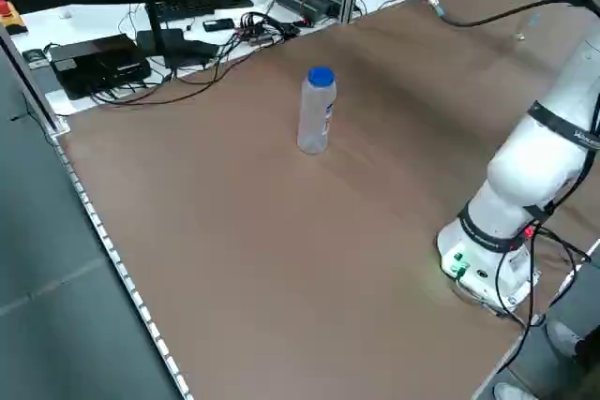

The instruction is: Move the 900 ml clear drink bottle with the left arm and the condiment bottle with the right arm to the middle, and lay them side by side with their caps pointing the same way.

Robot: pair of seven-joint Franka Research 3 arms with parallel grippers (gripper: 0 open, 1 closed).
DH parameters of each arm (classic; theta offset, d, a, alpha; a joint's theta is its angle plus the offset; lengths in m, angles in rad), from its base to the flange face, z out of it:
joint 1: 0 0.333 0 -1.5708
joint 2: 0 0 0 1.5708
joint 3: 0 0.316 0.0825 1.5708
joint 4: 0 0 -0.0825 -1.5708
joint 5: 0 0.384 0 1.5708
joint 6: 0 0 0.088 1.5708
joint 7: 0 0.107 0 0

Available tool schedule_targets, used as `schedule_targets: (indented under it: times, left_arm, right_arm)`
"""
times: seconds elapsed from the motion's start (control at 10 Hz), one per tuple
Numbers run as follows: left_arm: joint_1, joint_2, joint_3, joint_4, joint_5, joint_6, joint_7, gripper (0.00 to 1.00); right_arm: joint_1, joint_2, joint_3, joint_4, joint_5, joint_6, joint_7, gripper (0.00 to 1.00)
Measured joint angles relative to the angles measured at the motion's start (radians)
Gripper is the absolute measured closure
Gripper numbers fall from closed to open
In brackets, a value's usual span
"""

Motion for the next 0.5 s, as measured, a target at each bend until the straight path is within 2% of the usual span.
schedule_targets:
  times: [0.5]
  left_arm:
    - [0.001, 0.003, 0.002, -0.007, 0.000, -0.002, -0.001, 0.00]
  right_arm:
    - [0.000, 0.000, 0.000, 0.000, 0.000, 0.000, 0.000, 0.02]
